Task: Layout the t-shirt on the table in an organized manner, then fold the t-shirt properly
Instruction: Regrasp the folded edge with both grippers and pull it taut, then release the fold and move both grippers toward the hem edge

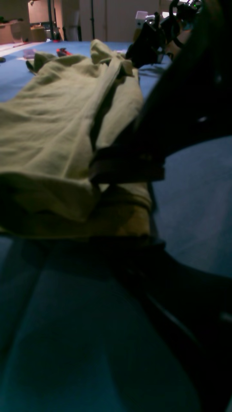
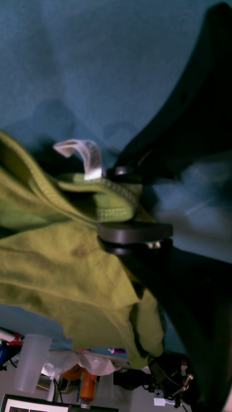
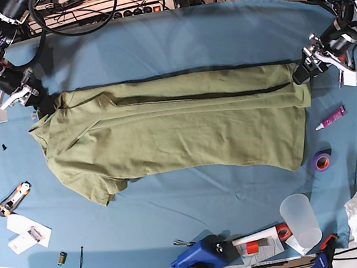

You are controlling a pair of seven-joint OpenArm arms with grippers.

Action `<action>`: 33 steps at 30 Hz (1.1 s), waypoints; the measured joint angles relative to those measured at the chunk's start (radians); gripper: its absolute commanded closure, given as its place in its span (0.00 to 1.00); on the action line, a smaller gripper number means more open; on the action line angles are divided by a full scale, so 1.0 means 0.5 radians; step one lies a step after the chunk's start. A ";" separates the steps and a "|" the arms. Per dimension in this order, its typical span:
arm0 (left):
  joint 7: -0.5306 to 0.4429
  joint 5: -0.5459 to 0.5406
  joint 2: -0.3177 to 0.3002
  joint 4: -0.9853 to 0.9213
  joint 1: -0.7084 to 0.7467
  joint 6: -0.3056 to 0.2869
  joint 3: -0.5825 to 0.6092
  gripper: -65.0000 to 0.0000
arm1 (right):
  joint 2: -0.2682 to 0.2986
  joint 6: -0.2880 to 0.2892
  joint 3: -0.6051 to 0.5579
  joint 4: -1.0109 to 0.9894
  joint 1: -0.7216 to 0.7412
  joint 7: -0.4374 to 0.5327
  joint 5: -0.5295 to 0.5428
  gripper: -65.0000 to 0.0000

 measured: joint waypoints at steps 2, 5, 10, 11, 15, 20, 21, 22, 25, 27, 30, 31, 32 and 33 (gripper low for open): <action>0.078 -0.026 -0.006 -0.001 -0.002 0.007 -0.001 0.78 | 0.001 0.001 0.000 0.000 0.000 -0.010 -0.019 0.84; 0.201 -0.085 -0.006 -0.010 0.012 0.001 -0.001 1.00 | 0.001 0.014 0.000 0.001 0.001 -0.027 -0.040 1.00; 0.239 -0.105 -0.012 -0.009 0.011 0.001 -0.001 1.00 | 0.002 0.014 0.000 0.002 0.000 -0.027 -0.038 1.00; 0.244 -0.108 -0.017 -0.009 0.011 0.002 0.000 1.00 | 0.002 0.014 0.011 0.002 0.001 -0.029 -0.037 1.00; 0.288 -0.127 -0.047 -0.010 0.013 0.010 0.001 1.00 | 0.000 0.012 0.111 0.002 -0.001 -0.091 0.014 1.00; 0.346 -0.182 -0.177 -0.013 0.038 0.010 0.005 1.00 | 0.015 0.002 0.234 -0.003 -0.037 -0.221 0.182 1.00; 0.346 -0.225 -0.195 -0.010 0.055 0.010 0.005 1.00 | 0.029 0.001 0.233 -0.004 -0.059 -0.231 0.212 1.00; 0.346 -0.237 -0.206 0.005 0.077 0.010 0.005 1.00 | 0.043 -0.002 0.233 -0.004 -0.078 -0.237 0.224 1.00; 0.369 -0.258 -0.217 0.037 0.142 -0.029 0.008 1.00 | 0.096 -0.002 0.237 -0.005 -0.124 -0.238 0.259 1.00; 0.383 -0.301 -0.220 0.051 0.177 -0.030 0.010 1.00 | 0.117 -0.002 0.236 -0.005 -0.143 -0.237 0.298 1.00; 0.382 -0.329 -0.224 0.076 0.227 -0.030 0.009 1.00 | 0.118 -0.002 0.237 -0.003 -0.180 -0.236 0.306 1.00; 0.383 -0.328 -0.223 0.087 0.244 -0.030 0.009 1.00 | 0.117 -0.002 0.241 0.008 -0.201 -0.239 0.305 1.00; 0.384 -0.328 -0.223 0.096 0.262 -0.030 0.009 1.00 | 0.116 -0.002 0.247 0.034 -0.230 -0.237 0.307 1.00; 0.384 -0.329 -0.223 0.108 0.278 -0.030 0.009 1.00 | 0.117 -0.002 0.247 0.068 -0.264 -0.237 0.314 1.00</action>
